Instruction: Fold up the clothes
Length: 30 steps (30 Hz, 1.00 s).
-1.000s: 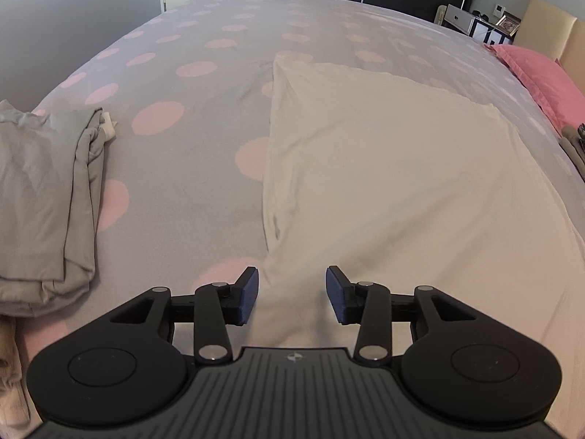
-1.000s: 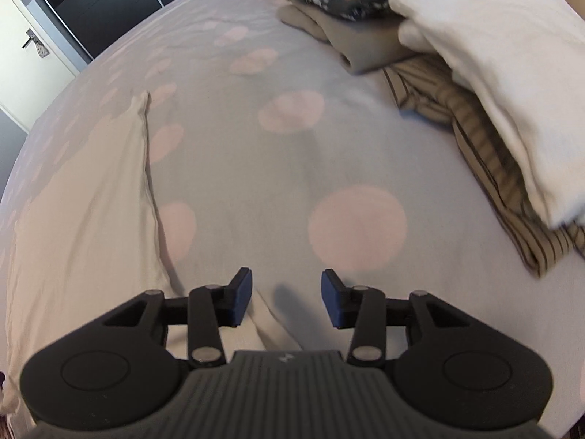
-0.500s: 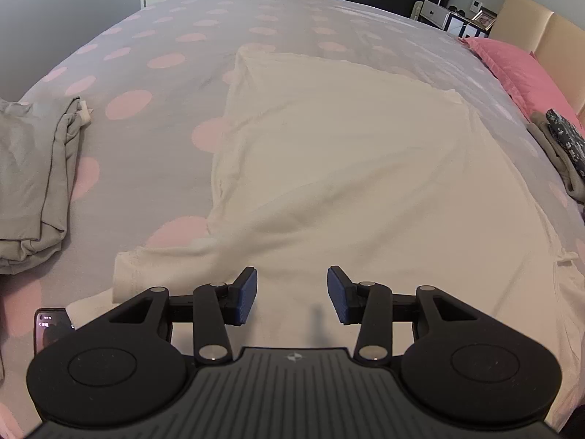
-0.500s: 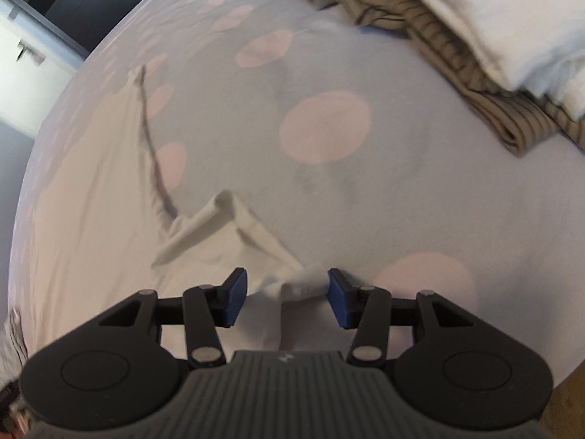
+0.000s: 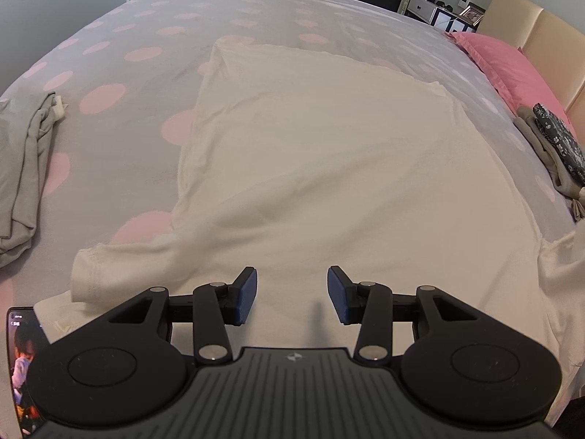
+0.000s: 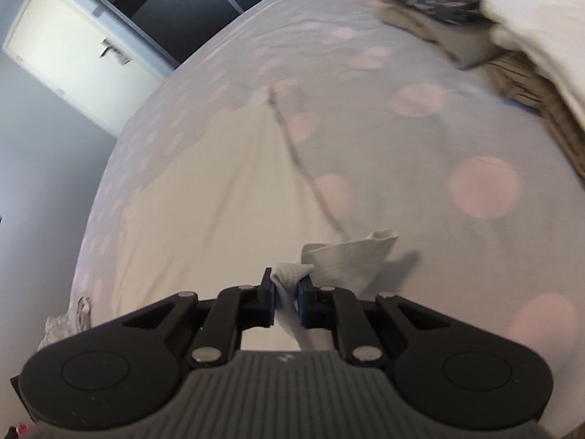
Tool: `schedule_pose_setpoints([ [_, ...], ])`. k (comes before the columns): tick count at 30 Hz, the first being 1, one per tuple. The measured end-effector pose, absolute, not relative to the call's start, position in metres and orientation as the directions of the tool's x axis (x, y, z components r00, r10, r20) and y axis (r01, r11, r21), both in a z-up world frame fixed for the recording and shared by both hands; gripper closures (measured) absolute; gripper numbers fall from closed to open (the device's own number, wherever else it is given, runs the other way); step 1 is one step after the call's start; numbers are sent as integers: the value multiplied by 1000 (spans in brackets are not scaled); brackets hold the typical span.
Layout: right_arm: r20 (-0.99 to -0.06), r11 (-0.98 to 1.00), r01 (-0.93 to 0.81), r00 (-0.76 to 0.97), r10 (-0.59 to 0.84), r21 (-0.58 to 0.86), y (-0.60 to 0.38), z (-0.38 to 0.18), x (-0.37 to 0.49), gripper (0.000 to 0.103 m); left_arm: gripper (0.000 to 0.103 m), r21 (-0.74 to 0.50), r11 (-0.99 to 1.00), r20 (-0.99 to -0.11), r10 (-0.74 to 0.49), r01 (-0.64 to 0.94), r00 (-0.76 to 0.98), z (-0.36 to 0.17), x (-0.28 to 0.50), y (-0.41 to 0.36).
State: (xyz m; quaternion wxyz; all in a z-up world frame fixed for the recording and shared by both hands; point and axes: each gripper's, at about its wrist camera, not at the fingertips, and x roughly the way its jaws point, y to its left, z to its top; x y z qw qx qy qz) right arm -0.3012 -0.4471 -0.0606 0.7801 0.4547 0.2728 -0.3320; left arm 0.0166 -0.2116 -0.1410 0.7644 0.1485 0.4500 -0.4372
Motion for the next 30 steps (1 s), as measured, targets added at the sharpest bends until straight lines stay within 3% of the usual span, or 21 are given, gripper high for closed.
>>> schedule_pose_setpoints([
  [6,-757,467,742,620,-204,482,-444,-74,-233,90,62,-187,564,-815,-546,804,193,-144,17,-220],
  [9,-775,510,732,605,-182,451,-446,-86,-215,82,62,-196,569,-818,-544,799,187,-147,20,-223],
  [12,-791,552,719,590,-161,423,-448,-96,-198,65,62,-204,569,-819,-545,797,180,-148,19,-225],
  [17,-760,555,706,622,-189,440,-453,-83,-210,57,62,-203,537,-818,-553,819,160,-148,9,-238],
  [20,-782,554,736,582,-224,389,-454,-80,-222,61,62,-180,518,-820,-549,836,164,-146,2,-245],
  [22,-795,562,746,559,-236,358,-456,-83,-231,72,62,-165,519,-822,-543,839,175,-146,0,-247],
  [26,-822,559,764,518,-236,321,-465,-103,-239,75,62,-157,543,-830,-525,825,187,-150,4,-245],
  [29,-845,551,785,475,-244,282,-476,-122,-236,82,62,-149,564,-840,-506,812,197,-152,8,-242],
  [30,-854,543,797,455,-253,263,-480,-127,-234,92,62,-146,566,-840,-505,812,201,-152,9,-240],
])
